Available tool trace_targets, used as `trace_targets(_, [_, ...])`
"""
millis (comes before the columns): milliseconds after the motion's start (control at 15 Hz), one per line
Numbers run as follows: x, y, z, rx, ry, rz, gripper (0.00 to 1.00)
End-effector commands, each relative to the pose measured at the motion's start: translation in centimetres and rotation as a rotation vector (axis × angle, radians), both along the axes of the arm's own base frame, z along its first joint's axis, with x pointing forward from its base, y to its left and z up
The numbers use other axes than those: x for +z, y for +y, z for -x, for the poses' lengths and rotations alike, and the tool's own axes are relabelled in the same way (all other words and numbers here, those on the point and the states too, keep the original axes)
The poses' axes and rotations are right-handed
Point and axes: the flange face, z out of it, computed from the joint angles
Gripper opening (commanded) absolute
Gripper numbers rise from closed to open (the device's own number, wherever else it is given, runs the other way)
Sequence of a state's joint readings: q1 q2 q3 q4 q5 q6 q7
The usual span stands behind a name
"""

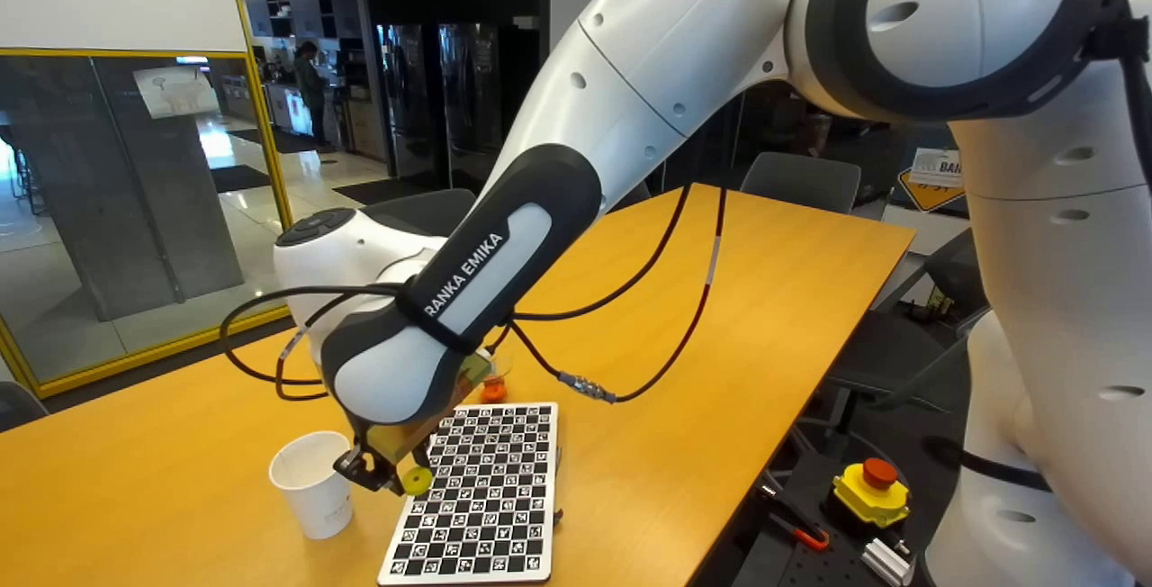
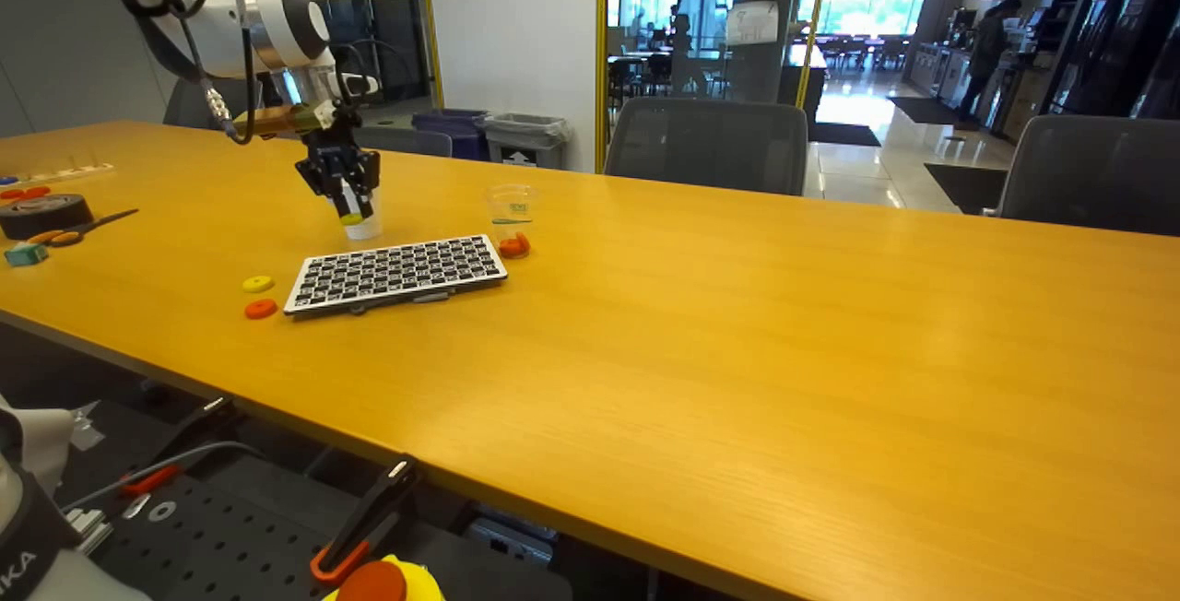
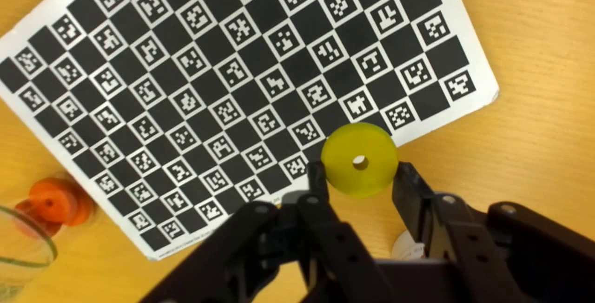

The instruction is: Put the orange rings on the clear cup and put the yellow rings in the white cup

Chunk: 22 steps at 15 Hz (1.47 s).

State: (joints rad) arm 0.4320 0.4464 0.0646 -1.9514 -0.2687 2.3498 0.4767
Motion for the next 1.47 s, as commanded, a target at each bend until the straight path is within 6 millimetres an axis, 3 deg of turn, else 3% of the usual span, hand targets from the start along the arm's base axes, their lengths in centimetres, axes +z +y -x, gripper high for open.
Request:
trace_targets(0, [4.1, 1.1, -0.6, -0.001, -0.053, 0.041, 0.2])
trace_targets(267, [7.2, 3.3, -1.1, 0.046, -0.108, 0.027, 0.2])
trace_targets(467, [8.2, 5.0, -1.5, 0.09, -0.143, 0.012, 0.2])
trace_targets(733, [8.2, 6.0, -2.5, 0.121, -0.15, -0.007, 0.2])
trace_targets(1400, [6.9, 5.9, -6.6, 0.182, -0.144, -0.043, 0.19])
